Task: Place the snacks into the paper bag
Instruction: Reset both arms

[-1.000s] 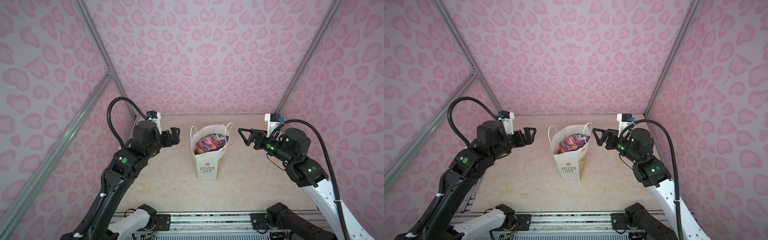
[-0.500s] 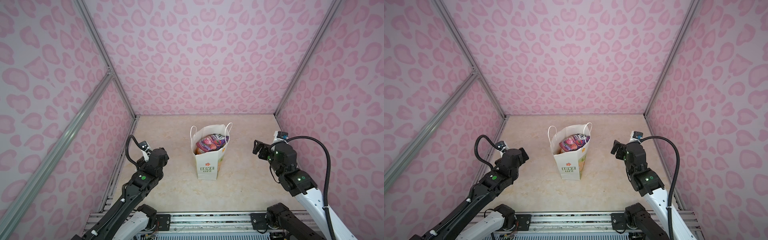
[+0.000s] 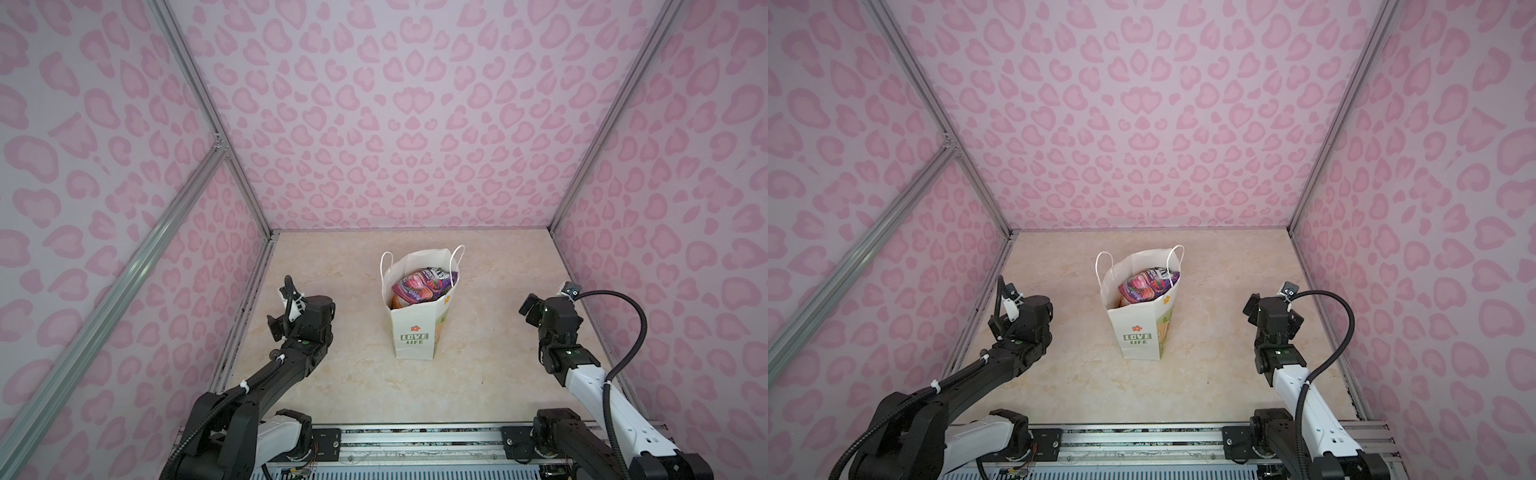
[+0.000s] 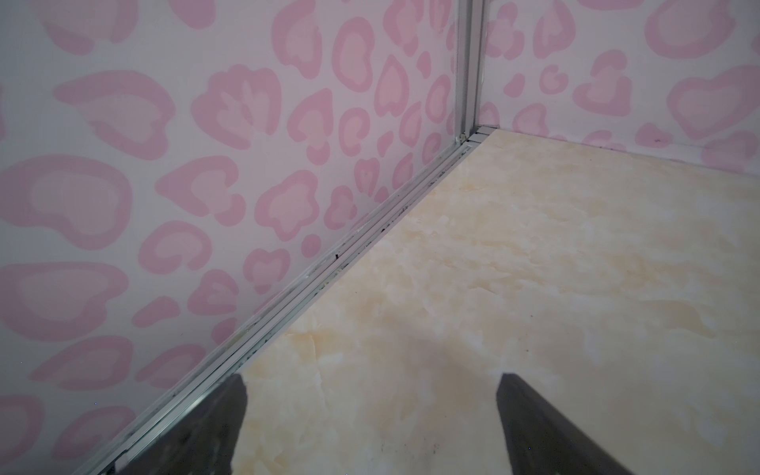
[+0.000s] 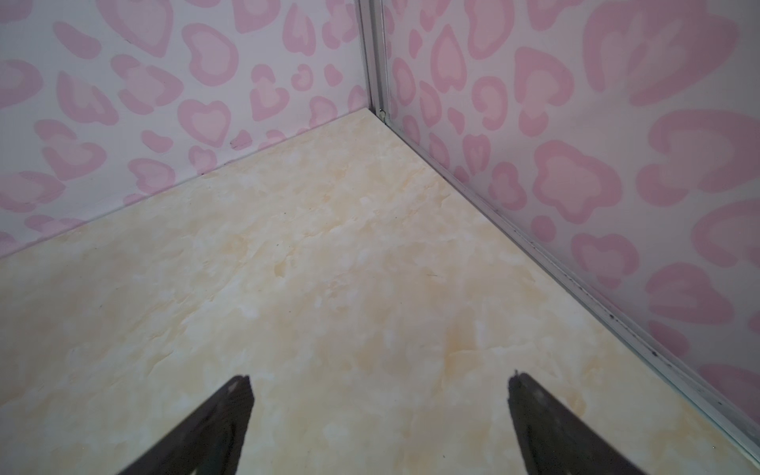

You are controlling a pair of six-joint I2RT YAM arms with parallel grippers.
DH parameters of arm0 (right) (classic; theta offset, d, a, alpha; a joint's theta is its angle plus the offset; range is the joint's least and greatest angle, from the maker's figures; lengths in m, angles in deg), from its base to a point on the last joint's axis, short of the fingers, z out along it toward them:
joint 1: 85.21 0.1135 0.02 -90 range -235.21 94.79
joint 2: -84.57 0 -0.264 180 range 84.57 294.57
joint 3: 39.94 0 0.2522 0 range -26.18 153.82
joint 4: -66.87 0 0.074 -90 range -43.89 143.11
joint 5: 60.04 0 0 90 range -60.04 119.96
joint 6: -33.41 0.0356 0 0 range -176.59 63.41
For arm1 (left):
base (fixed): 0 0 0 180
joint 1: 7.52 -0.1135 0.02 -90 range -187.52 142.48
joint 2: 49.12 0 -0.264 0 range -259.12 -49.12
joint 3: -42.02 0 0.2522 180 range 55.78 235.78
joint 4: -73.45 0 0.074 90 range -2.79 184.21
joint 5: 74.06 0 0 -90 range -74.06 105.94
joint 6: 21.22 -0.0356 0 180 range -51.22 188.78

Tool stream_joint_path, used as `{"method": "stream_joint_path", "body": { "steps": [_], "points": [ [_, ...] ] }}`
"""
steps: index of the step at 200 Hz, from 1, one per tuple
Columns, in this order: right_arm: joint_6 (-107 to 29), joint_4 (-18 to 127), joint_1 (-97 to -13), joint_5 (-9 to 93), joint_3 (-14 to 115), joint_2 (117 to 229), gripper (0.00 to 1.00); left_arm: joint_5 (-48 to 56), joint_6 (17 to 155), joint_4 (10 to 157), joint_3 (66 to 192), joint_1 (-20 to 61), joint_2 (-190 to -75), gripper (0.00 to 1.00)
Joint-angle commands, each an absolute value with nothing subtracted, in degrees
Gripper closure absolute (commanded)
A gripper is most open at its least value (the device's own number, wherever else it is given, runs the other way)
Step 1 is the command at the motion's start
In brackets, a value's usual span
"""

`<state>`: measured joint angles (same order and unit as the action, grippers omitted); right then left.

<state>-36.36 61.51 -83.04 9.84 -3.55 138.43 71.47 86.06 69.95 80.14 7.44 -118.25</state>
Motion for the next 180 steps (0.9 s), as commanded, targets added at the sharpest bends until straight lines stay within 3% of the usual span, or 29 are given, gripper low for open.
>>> {"method": "stream_joint_path", "body": {
  "steps": [1, 47, 66, 77, 107, 142, 153, 166, 180],
  "points": [
    [-39.1, 77.7, -83.4, 6.0, -7.4, 141.3, 0.01, 62.9, 79.6, 51.2, 76.5, 4.8, -120.3, 0.03],
    [-44.0, 84.6, -83.5, 3.6, -7.4, 152.4, 0.01, 54.7, 75.3, 33.2, 70.8, 0.7, -123.5, 0.03],
    [-46.5, 93.0, -83.5, 6.9, -9.4, 156.8, 0.01, 53.3, 72.0, 20.5, 69.5, 0.4, -130.6, 0.03],
    [-49.2, 99.7, -83.3, 9.4, -10.9, 158.7, 0.01, 49.9, 71.2, 27.2, 71.6, 1.1, -129.6, 0.03],
    [-53.4, 112.3, -83.3, 15.4, -13.3, 163.1, 0.01, 44.3, 71.5, 22.6, 69.3, -0.9, -129.9, 0.03],
    [-54.8, 131.9, -83.3, 17.0, -15.7, 176.3, 0.0, 37.4, 73.1, 19.5, 69.8, -4.1, -134.1, 0.03],
    [-54.8, 126.2, -83.2, 18.5, -15.1, 173.7, 0.0, 35.6, 73.6, 26.7, 71.7, -4.8, -132.6, 0.03],
    [-55.6, 119.1, -83.2, 20.9, -12.3, 172.6, 0.0, 35.5, 73.4, 23.7, 71.3, -5.0, -133.8, 0.03],
    [-56.8, 119.8, -83.1, 23.4, -11.2, 174.1, 0.0, 34.5, 73.5, 26.6, 73.1, -5.4, -134.2, 0.03]
  ]
}}
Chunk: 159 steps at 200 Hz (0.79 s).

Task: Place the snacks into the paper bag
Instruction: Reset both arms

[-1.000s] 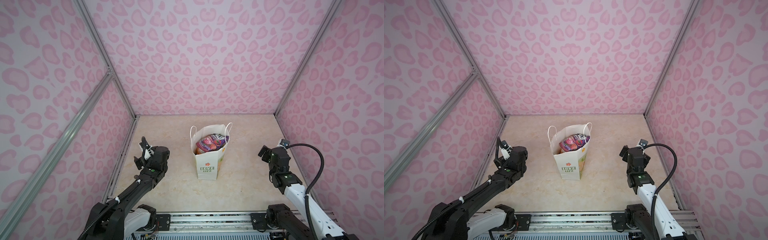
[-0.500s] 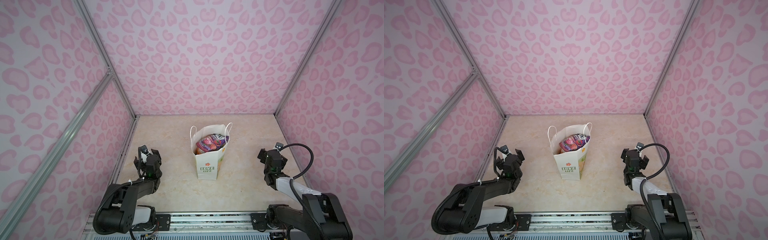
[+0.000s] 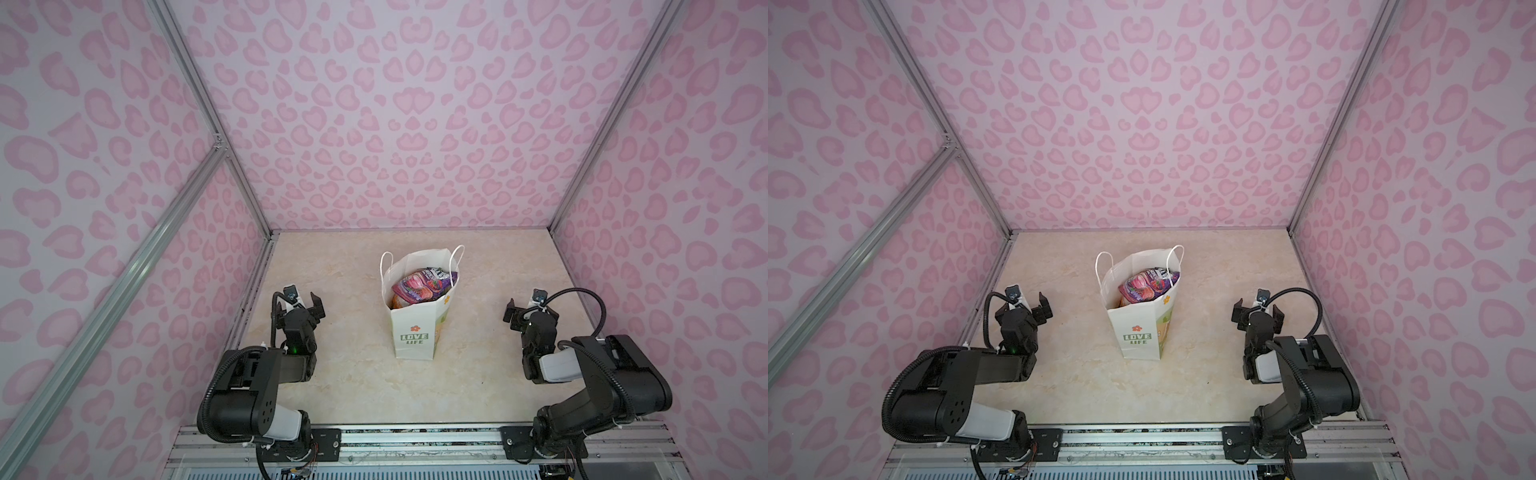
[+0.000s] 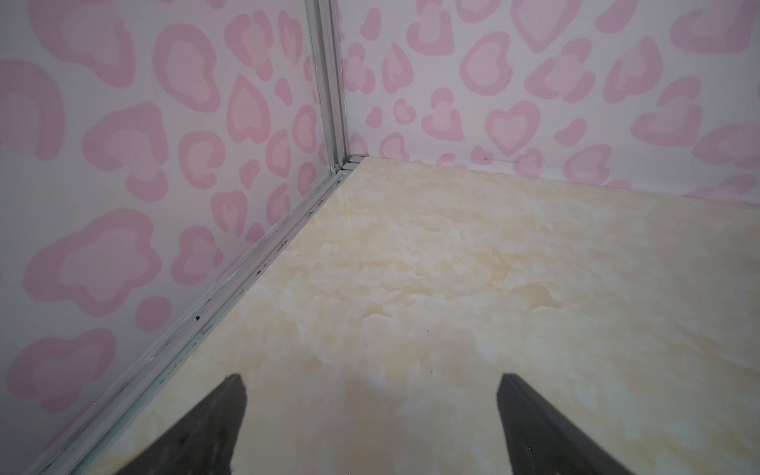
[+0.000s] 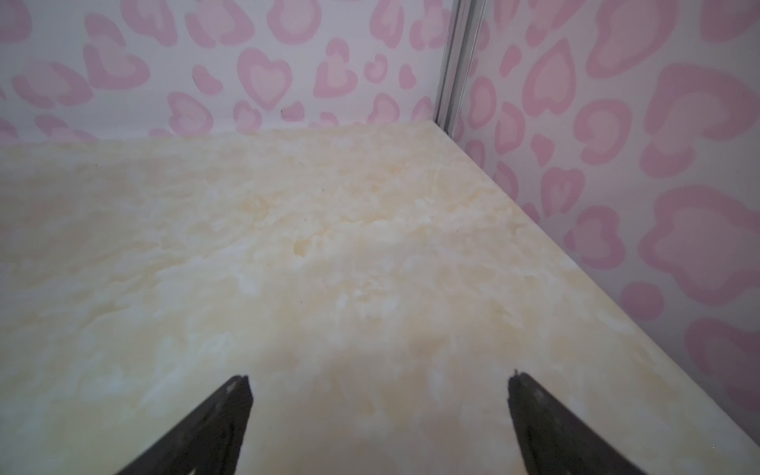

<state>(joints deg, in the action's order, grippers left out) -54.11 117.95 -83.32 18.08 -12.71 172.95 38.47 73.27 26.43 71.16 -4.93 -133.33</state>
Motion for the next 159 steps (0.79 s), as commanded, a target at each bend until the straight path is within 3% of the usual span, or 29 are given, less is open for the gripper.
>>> {"method": "stream_joint_path", "body": {
  "steps": [1, 44, 159],
  "points": [
    [-56.9, 120.1, -83.1, 23.6, -11.2, 174.3, 0.0, 34.4, 73.6, 26.6, 73.2, -5.5, -134.3, 0.03],
    [-55.6, 111.6, -83.8, 24.1, -6.9, 174.4, 0.0, 31.9, 74.7, 30.3, 74.7, -7.0, -134.2, 0.03],
    [-57.6, 115.6, -81.9, 21.4, -8.5, 174.6, 0.0, 32.7, 74.1, 28.7, 73.4, -6.6, -133.4, 0.03]
  ]
}}
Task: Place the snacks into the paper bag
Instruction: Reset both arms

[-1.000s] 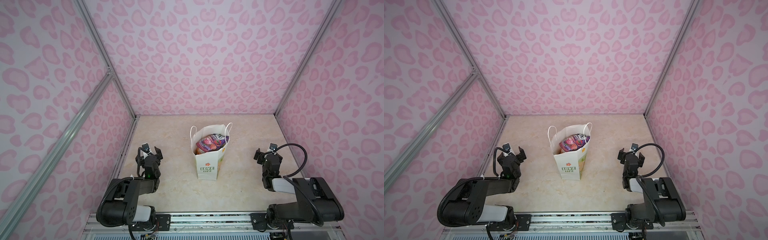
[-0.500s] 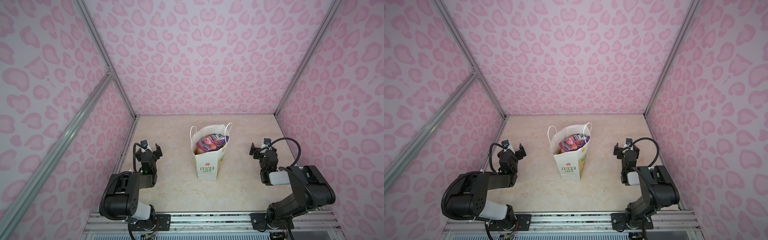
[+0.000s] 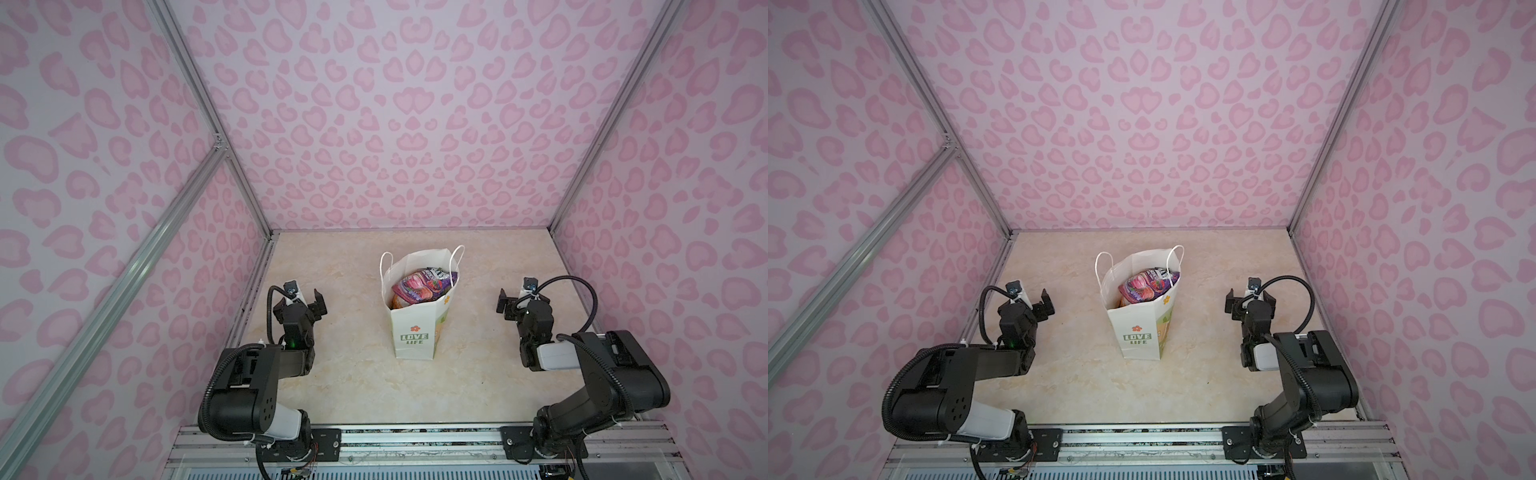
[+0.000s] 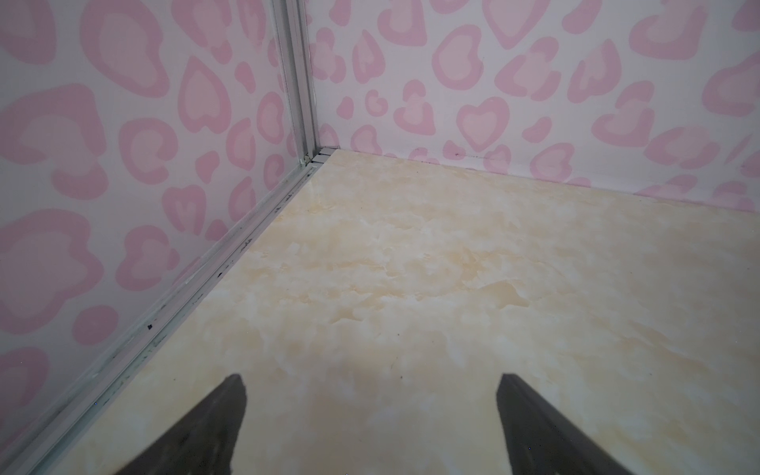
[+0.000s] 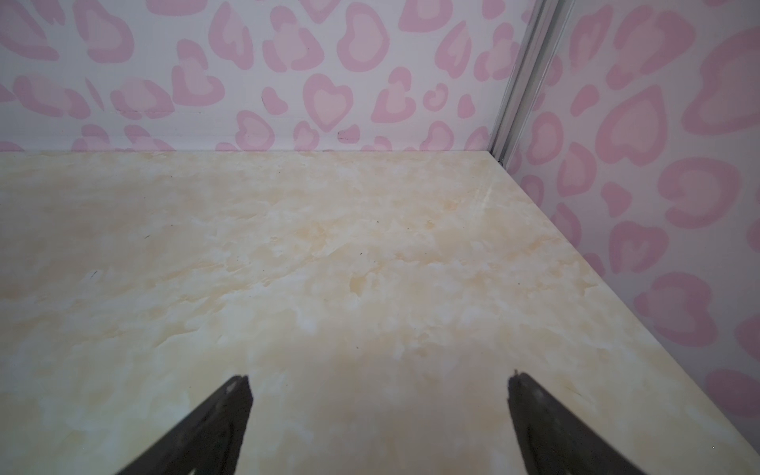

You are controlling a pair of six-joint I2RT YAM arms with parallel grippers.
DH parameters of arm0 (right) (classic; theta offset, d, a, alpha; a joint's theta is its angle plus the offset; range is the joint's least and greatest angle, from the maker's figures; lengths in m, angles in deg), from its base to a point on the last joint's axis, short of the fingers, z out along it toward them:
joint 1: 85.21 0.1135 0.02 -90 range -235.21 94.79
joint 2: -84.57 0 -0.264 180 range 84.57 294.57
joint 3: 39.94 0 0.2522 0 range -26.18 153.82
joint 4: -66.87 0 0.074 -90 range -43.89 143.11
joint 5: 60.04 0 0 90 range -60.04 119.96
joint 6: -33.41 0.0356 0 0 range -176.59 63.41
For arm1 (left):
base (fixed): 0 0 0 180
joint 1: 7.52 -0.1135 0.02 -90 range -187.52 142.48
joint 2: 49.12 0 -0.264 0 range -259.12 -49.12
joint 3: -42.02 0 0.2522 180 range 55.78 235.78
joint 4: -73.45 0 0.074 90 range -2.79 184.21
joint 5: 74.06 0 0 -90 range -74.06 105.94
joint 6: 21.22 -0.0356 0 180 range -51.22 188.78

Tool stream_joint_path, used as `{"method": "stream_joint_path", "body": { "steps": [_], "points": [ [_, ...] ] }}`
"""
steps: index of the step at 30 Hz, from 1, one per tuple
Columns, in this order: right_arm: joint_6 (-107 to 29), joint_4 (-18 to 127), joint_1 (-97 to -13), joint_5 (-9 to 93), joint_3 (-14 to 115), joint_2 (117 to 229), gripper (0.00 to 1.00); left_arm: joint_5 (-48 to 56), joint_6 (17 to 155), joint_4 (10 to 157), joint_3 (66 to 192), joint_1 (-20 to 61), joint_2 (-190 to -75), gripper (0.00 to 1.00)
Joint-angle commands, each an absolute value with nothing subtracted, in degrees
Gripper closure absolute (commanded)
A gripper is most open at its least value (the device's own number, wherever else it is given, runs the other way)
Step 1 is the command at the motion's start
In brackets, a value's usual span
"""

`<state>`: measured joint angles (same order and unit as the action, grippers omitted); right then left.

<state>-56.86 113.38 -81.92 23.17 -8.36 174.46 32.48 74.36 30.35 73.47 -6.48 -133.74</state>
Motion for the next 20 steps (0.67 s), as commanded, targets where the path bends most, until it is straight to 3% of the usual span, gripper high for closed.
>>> {"method": "stream_joint_path", "body": {
  "steps": [1, 20],
  "points": [
    [-57.6, 115.5, -81.9, 21.5, -8.5, 174.6, 0.0, 32.6, 74.1, 28.7, 73.4, -6.6, -133.5, 0.03],
    [-57.2, 114.4, -82.5, 22.7, -8.0, 174.6, 0.0, 32.1, 74.1, 29.3, 73.7, -6.6, -133.4, 0.03]
  ]
}}
